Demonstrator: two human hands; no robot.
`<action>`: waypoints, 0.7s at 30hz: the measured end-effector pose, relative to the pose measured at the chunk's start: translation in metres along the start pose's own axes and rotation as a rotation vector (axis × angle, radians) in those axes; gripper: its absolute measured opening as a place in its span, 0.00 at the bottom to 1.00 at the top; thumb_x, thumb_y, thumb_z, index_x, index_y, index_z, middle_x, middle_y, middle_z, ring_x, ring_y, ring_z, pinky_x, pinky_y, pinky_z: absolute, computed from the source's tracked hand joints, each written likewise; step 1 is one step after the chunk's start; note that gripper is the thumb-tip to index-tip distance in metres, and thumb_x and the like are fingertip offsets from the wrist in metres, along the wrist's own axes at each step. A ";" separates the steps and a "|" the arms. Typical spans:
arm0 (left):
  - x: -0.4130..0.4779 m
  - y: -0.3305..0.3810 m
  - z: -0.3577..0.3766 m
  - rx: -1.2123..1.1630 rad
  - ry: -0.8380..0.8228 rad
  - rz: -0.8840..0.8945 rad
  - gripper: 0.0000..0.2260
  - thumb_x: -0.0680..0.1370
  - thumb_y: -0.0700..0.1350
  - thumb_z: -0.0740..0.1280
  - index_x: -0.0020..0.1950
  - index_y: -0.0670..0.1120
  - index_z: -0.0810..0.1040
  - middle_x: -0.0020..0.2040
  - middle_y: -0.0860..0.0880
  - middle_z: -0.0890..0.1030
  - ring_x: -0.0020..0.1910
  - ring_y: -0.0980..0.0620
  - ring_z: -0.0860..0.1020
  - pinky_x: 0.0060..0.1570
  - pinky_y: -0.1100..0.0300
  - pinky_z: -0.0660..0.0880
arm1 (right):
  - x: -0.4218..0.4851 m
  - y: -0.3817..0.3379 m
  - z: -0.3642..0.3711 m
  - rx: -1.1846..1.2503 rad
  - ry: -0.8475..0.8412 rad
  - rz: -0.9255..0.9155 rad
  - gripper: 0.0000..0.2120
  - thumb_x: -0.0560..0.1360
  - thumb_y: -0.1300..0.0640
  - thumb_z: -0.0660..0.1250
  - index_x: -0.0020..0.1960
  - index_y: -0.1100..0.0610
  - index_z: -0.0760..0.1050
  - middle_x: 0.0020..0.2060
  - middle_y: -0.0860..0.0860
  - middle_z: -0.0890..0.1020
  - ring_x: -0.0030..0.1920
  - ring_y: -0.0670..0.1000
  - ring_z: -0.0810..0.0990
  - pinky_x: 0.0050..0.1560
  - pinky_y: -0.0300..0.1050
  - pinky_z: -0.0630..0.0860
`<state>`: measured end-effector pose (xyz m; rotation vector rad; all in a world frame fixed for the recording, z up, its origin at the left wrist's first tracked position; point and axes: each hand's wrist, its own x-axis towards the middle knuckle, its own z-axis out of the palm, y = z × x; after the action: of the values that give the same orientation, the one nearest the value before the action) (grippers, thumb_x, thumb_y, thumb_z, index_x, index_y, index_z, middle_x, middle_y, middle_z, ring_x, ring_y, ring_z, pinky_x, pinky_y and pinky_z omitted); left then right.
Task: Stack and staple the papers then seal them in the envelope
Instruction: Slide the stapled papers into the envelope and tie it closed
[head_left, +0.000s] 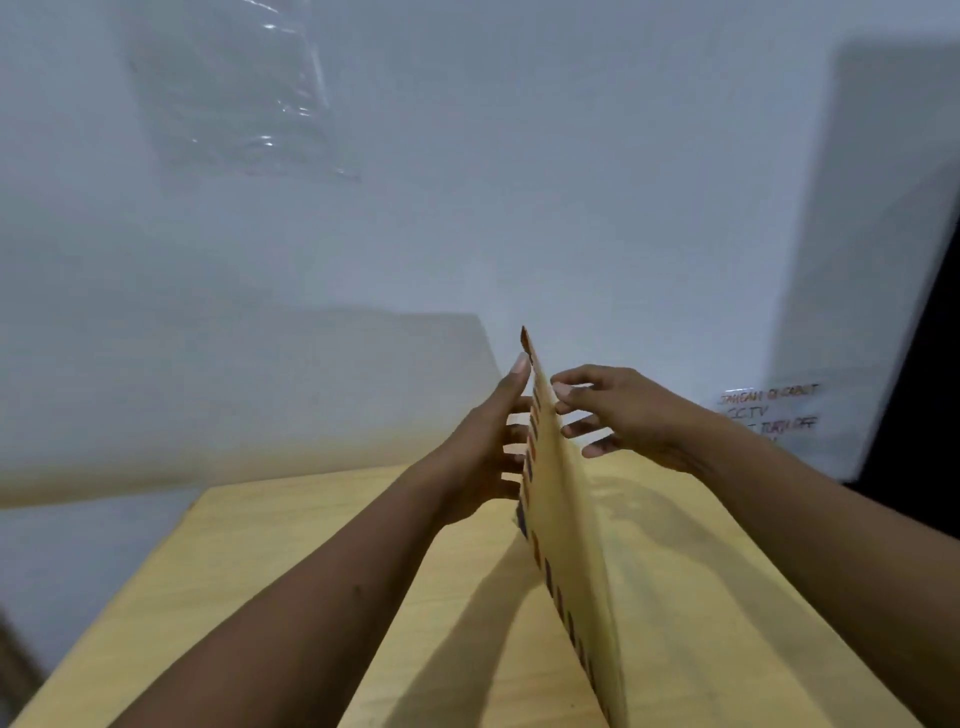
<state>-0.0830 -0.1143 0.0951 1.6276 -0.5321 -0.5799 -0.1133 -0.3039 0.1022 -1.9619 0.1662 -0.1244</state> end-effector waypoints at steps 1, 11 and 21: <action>-0.005 0.003 -0.005 0.036 0.010 0.007 0.23 0.78 0.70 0.55 0.61 0.58 0.78 0.56 0.51 0.83 0.53 0.49 0.83 0.38 0.62 0.80 | 0.002 0.006 0.009 -0.033 -0.008 -0.012 0.13 0.79 0.46 0.66 0.62 0.46 0.77 0.57 0.47 0.82 0.53 0.50 0.83 0.49 0.50 0.83; -0.019 -0.040 -0.022 -0.045 0.313 0.027 0.14 0.83 0.42 0.58 0.64 0.46 0.79 0.51 0.45 0.85 0.42 0.50 0.85 0.37 0.60 0.79 | -0.013 0.062 0.054 -0.275 0.065 -0.136 0.16 0.77 0.42 0.66 0.64 0.44 0.78 0.62 0.42 0.78 0.59 0.45 0.77 0.56 0.43 0.73; 0.002 -0.149 -0.001 0.756 0.367 -0.018 0.16 0.80 0.49 0.64 0.67 0.48 0.77 0.63 0.47 0.78 0.63 0.46 0.75 0.59 0.56 0.73 | -0.021 0.138 0.076 -0.833 -0.014 -0.030 0.24 0.77 0.37 0.62 0.71 0.43 0.70 0.72 0.45 0.71 0.71 0.52 0.68 0.69 0.55 0.69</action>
<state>-0.0785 -0.0961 -0.0524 2.3893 -0.4867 -0.0632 -0.1297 -0.2841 -0.0547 -2.7951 0.1979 -0.0632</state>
